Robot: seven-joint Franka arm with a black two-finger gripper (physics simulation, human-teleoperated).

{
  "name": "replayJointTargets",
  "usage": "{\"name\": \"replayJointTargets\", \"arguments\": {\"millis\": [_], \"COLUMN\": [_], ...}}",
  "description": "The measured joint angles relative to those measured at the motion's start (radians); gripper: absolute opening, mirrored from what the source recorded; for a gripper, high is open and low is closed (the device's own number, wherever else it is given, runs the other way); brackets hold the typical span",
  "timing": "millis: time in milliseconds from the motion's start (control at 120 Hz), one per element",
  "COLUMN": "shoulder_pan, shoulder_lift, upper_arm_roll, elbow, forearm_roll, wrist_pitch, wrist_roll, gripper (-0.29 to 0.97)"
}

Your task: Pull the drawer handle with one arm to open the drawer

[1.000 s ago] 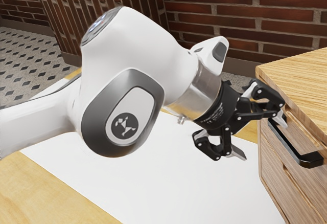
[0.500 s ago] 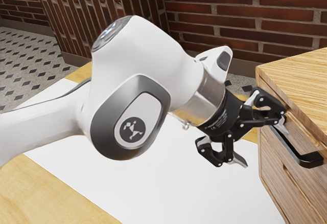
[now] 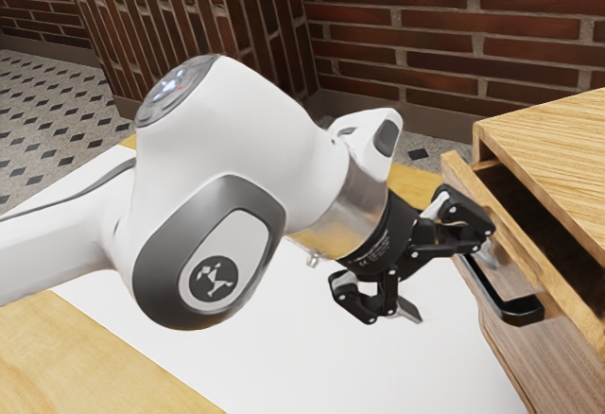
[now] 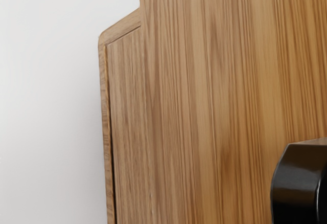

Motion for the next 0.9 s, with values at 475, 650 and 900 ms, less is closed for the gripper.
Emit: {"name": "replayJointTargets", "arguments": {"millis": [475, 650, 900], "shoulder_pan": [-0.093, -0.129, -0.177], "shoulder_lift": [-0.139, -0.197, -0.246], "upper_arm_roll": [0.123, 0.158, 0.212], "elbow": [-0.125, -0.183, -0.239], "forearm_roll": [-0.003, -0.006, -0.005], "wrist_pitch": [-0.006, -0.004, -0.002], "wrist_roll": [-0.003, -0.003, -0.004], "gripper": [0.66, 0.66, 0.66]}}
